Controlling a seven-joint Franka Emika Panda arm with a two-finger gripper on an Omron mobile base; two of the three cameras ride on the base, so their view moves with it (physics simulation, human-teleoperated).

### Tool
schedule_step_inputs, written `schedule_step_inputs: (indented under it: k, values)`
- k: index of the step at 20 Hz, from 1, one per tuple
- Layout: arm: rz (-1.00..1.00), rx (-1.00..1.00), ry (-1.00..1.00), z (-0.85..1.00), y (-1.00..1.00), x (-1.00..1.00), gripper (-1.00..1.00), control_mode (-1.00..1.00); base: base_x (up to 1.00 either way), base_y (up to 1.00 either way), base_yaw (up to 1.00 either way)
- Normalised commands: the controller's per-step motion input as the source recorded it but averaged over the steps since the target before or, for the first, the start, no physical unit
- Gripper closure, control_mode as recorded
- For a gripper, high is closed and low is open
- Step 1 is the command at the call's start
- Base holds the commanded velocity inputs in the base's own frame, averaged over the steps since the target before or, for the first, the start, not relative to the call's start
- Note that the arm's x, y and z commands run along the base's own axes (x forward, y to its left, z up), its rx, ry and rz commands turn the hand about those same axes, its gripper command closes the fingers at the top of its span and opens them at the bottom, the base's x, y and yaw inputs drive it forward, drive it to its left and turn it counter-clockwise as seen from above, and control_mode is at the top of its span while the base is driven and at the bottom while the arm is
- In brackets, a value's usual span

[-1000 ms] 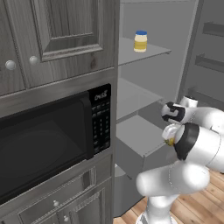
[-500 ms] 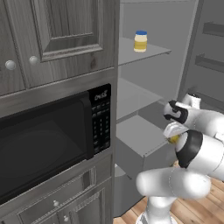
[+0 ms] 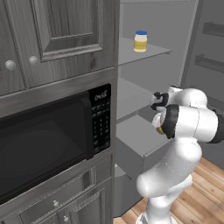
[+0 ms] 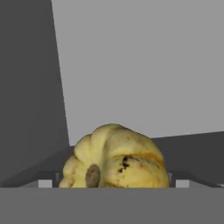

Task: Place the squash and lime inside the fridge drawer. Close the drawer after placing the vegetables.

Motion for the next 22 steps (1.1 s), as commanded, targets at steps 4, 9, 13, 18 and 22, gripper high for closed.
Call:
schedule_step_inputs:
  k: [4, 9, 13, 18, 22]
  values:
    - [0.0, 0.03, 0.01, -0.88, -0.02, 0.38, 1.0, -1.0, 0.0, 0.0, 0.0]
    - [0.0, 0.07, 0.0, -0.83, -0.08, 0.15, 1.0, -1.0, 0.0, 0.0, 0.0]
    - [0.0, 0.1, 0.04, -0.64, -0.21, -0.04, 1.0, -1.0, 0.0, 0.0, 0.0]
    - [0.0, 0.12, 0.14, -0.16, -0.35, -0.45, 1.0, -1.0, 0.0, 0.0, 0.0]
    - [0.0, 0.11, 0.09, 0.03, -0.43, -0.71, 1.0, -1.0, 0.0, 0.0, 0.0]
